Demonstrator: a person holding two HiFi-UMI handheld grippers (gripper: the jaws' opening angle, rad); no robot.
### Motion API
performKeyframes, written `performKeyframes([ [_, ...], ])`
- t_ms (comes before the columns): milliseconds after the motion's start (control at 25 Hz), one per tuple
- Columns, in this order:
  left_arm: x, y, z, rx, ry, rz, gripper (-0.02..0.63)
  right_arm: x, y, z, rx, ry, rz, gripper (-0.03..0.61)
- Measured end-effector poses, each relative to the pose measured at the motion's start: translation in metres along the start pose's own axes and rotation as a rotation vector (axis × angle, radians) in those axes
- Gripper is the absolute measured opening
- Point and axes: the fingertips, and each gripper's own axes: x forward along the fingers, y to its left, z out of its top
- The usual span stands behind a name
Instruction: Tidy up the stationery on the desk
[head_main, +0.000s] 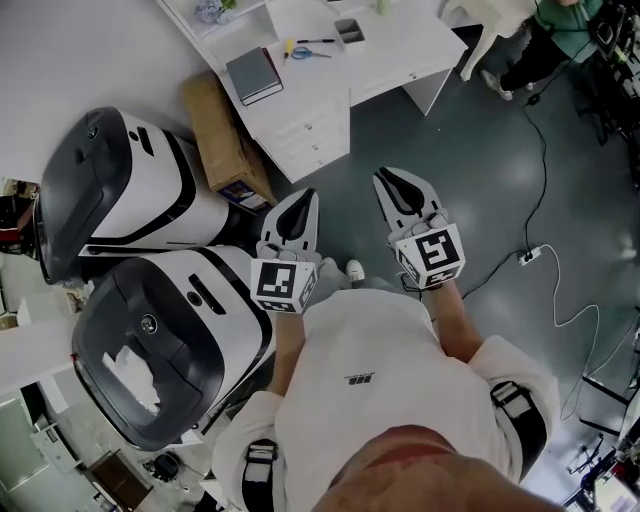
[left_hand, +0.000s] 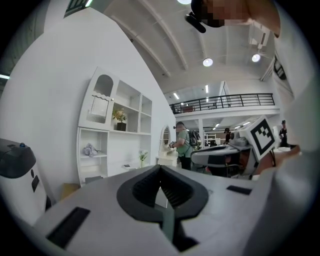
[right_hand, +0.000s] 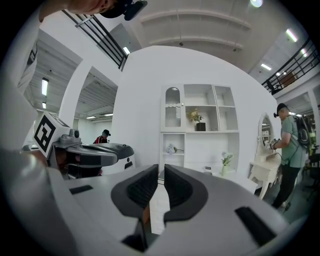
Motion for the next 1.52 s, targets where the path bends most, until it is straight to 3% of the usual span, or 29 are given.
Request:
performKeyframes([
  [600, 0.074, 0.07, 0.003, -0.001, -0.012, 0.015, 0.0, 0.093, -0.042, 0.002, -0.013, 0.007, 0.009, 0.023],
  [1520, 0.264, 0.221, 0.022, 0.009, 0.032, -0.07, 0.0, 0.298, -0.153, 0.002, 0.045, 0.063, -0.062, 0.023],
])
